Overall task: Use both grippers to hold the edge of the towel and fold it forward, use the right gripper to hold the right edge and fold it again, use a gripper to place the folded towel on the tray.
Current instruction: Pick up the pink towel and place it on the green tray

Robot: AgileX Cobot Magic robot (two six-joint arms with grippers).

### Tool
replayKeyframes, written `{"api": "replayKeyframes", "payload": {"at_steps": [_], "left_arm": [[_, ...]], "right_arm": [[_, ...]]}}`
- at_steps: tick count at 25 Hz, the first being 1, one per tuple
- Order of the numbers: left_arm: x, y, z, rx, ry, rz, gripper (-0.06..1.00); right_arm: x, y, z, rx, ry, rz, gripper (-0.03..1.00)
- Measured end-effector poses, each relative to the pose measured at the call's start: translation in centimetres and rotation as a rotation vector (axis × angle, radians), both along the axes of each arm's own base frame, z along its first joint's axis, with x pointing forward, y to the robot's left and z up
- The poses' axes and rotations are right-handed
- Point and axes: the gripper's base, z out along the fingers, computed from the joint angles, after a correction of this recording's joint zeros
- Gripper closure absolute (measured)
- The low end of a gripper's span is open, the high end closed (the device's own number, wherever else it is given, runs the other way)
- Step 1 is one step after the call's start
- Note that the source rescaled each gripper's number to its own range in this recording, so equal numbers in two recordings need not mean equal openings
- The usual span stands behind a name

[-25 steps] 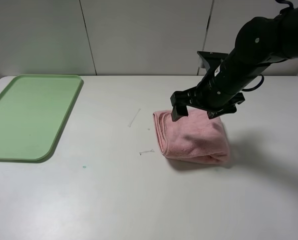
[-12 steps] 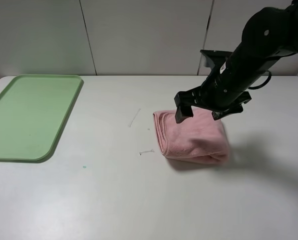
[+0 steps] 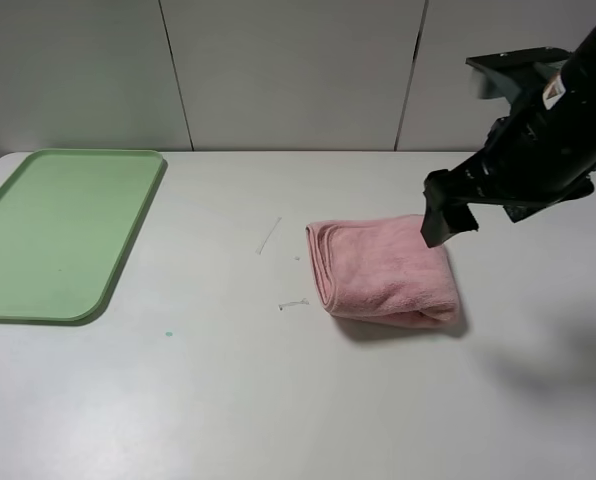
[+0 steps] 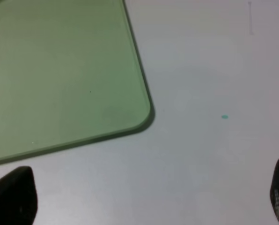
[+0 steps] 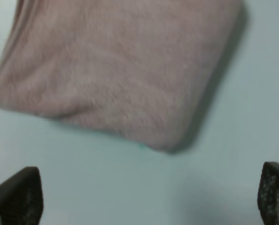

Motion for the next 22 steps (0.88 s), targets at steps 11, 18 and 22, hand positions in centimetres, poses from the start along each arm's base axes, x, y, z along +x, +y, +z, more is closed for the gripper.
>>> {"api": "replayKeyframes", "payload": {"at_steps": [11,18,22], "left_arm": [[0.0,0.0,0.0,0.0,0.0,0.0,-0.05],[0.0,0.0,0.0,0.0,0.0,0.0,-0.05],[0.0,0.0,0.0,0.0,0.0,0.0,-0.05]], "right_arm": [[-7.3,-4.5,1.9,-0.016,-0.164,0.046,-0.03],[-11.6,-6.9,0.9,0.012,-0.234,0.043,-0.03],[-13.5,-7.8,0.8,0.043,-0.282,0.037,-0.03]]}}
